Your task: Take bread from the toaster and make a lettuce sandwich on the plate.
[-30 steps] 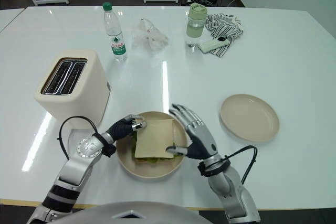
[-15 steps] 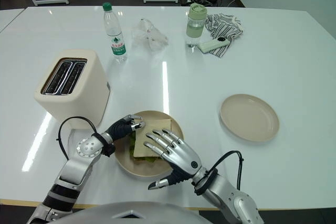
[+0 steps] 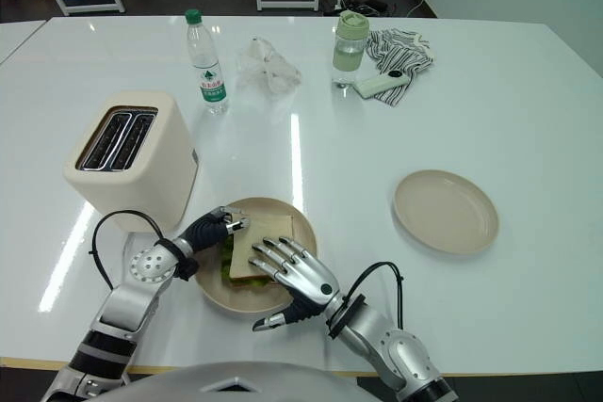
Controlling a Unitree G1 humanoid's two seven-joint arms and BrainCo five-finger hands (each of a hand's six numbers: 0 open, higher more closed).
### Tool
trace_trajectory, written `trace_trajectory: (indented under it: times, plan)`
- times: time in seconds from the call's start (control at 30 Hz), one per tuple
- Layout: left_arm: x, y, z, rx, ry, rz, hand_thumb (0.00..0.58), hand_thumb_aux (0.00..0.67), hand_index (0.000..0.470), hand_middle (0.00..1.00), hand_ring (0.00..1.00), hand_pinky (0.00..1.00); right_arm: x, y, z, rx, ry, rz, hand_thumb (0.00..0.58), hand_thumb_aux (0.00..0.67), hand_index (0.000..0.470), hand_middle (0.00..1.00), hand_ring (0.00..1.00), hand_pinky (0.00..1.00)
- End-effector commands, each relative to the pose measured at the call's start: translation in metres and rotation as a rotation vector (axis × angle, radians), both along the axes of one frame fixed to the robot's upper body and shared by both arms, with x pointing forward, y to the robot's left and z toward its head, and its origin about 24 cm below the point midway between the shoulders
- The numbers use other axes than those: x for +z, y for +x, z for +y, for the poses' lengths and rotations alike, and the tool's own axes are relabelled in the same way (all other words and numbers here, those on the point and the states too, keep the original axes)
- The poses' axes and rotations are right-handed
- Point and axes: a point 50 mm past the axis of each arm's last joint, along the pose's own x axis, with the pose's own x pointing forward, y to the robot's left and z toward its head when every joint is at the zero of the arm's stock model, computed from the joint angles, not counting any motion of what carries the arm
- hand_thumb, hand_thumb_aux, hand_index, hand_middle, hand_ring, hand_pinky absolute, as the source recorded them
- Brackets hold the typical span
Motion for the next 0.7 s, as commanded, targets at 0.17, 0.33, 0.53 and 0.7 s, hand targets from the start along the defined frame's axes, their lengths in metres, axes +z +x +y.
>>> trace_trajectory:
  times: [0.17, 0.33, 0.53, 0.7]
  plan:
    - [0.027, 0.013, 0.016, 0.127, 0.461, -0.432, 0.000, 0.000, 0.000, 0.00, 0.00, 0.00, -0.045, -0.015, -0.028, -0.070, -0.278, 0.279, 0.000, 0.000, 0.000, 0.00, 0.00, 0.00]
    - [0.069, 0.009, 0.029, 0.291, 0.504, -0.651, 0.000, 0.000, 0.000, 0.00, 0.00, 0.00, -0.048, -0.018, -0.029, -0.081, -0.275, 0.296, 0.000, 0.000, 0.000, 0.00, 0.00, 0.00]
    - [0.064, 0.009, 0.038, 0.333, 0.529, -0.602, 0.000, 0.000, 0.000, 0.00, 0.00, 0.00, -0.047, -0.015, -0.029, -0.082, -0.274, 0.276, 0.000, 0.000, 0.000, 0.00, 0.00, 0.00]
    - [0.046, 0.011, 0.033, 0.276, 0.488, -0.513, 0.000, 0.000, 0.000, 0.00, 0.00, 0.00, -0.025, -0.005, -0.021, -0.083, -0.125, 0.120, 0.000, 0.000, 0.000, 0.00, 0.00, 0.00]
